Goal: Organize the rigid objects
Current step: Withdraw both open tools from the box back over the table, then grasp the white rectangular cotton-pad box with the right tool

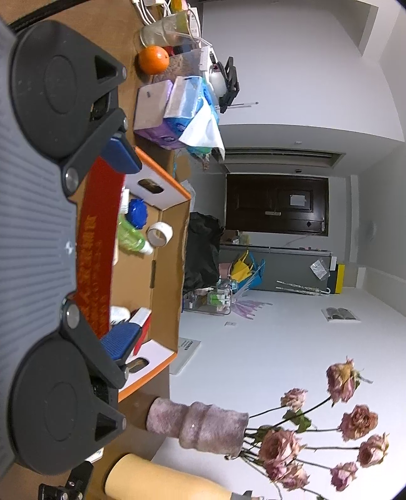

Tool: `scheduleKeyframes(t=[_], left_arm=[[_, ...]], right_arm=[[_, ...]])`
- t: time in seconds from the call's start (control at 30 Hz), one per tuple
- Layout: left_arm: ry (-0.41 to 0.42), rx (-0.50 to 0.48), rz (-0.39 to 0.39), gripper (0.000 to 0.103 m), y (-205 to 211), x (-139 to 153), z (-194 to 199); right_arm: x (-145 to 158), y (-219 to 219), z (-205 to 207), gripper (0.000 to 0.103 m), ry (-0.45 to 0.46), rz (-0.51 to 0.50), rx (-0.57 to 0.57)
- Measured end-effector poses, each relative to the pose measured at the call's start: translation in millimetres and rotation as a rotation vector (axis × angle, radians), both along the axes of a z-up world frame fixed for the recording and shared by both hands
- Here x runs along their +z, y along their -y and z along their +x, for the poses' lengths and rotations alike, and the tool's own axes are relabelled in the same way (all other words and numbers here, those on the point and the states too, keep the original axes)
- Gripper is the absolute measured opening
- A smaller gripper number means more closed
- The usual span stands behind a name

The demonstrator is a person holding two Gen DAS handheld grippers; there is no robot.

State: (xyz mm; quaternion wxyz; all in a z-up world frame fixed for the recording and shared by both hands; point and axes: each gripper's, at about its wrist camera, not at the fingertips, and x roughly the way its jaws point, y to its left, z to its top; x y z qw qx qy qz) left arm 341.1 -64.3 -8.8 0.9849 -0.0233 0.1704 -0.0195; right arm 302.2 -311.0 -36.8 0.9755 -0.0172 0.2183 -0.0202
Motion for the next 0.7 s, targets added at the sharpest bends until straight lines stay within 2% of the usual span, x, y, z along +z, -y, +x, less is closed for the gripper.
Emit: scheduleKeyframes(t=[0.33, 0.53, 0.7], left_arm=[[-0.031, -0.011, 0.017, 0.103, 27.1, -15.4, -19.0], [-0.050, -0.013, 0.022, 0.103, 39.6, -24.8, -18.4], [-0.062, -0.008, 0.030, 0.103, 44.2, -31.1, -13.3]], right_arm=[[-19.5, 34.4, -21.8, 0.103, -0.033, -0.023, -0.009], [-31.2, 44.7, -11.0, 0.103, -0.064, 0.022, -0.014], [-41.8, 38.4, 13.8, 0.103, -0.084, 0.069, -0.064]])
